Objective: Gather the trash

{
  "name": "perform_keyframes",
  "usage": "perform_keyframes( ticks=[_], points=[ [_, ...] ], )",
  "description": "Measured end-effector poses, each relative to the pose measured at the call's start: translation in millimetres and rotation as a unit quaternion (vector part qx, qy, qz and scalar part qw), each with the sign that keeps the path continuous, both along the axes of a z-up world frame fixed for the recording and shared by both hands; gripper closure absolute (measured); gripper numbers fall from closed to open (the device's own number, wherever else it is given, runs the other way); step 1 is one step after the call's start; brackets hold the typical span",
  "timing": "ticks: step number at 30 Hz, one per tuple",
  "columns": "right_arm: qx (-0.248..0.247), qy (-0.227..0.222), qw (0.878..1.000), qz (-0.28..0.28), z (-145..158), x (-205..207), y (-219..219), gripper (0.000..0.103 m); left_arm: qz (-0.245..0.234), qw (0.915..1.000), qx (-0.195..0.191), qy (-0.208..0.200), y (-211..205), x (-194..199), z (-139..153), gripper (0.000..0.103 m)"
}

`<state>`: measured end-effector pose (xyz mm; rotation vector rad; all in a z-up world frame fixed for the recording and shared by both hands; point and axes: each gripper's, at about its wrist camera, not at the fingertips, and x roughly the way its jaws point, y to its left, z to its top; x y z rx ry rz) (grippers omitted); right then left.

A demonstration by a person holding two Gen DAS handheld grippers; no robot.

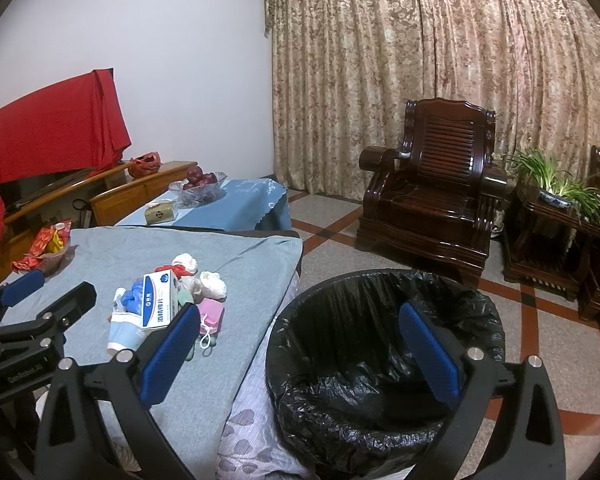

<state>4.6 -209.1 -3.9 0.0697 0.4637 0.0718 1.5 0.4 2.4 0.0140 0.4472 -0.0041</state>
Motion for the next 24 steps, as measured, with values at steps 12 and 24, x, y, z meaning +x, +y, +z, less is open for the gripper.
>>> perform_keyframes(
  ticks=[12, 24],
  points=[
    [0.000, 0.000, 1.000, 0.000, -3.1, -1.1, 1.6, 0.006, 0.000, 1.0000, 0.000, 0.000, 4.0, -0.7, 5.6, 0.005],
    [0.000, -0.001, 1.000, 0.001, 1.0, -0.6, -0.9, 0.006, 0.001, 1.0000, 0.000, -0.001, 7.3, -0.2, 6.7, 0.005]
  ],
)
